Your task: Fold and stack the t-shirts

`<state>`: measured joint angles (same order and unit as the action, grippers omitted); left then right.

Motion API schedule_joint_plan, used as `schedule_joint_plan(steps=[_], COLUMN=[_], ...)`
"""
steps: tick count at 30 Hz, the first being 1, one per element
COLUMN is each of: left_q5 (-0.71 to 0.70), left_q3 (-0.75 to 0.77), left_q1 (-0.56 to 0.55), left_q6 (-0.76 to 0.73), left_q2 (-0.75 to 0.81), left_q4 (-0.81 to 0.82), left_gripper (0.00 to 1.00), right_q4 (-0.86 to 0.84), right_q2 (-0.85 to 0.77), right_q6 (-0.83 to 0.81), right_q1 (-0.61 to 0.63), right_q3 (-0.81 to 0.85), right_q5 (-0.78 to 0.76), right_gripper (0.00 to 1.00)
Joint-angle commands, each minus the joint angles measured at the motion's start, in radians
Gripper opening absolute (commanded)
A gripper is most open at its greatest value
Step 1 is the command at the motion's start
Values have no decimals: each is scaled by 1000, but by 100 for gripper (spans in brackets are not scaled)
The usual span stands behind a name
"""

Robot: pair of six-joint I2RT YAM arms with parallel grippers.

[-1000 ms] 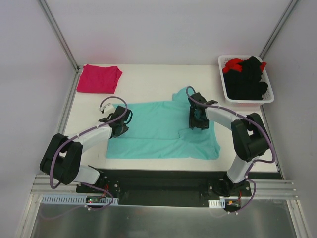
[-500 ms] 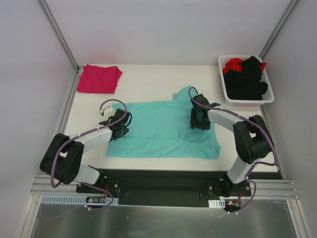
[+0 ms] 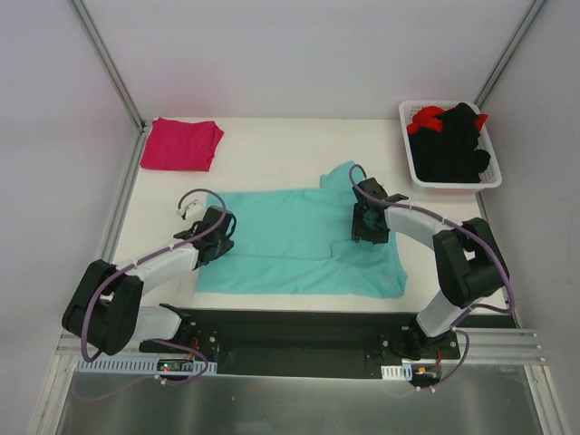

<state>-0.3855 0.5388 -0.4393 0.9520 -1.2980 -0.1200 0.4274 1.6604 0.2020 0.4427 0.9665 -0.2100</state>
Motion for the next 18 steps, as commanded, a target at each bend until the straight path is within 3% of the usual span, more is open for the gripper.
schedule_joint_plan(steps=[1, 13, 18], left_q5=[36, 42, 27], left_q3=[-42, -85, -63], left_q1=[-9, -10, -12], left_q6=[17, 40, 19], left_q2=[51, 218, 272], left_q4=[-122, -224, -270], left_gripper=[29, 29, 29], right_q4=[116, 172, 212], right_q2=[-56, -197, -225], right_q6=[19, 62, 66], right_q1=[-1, 40, 51], right_q3=[-74, -164, -125], right_q5=[11, -5, -15], right_gripper=[54, 54, 55])
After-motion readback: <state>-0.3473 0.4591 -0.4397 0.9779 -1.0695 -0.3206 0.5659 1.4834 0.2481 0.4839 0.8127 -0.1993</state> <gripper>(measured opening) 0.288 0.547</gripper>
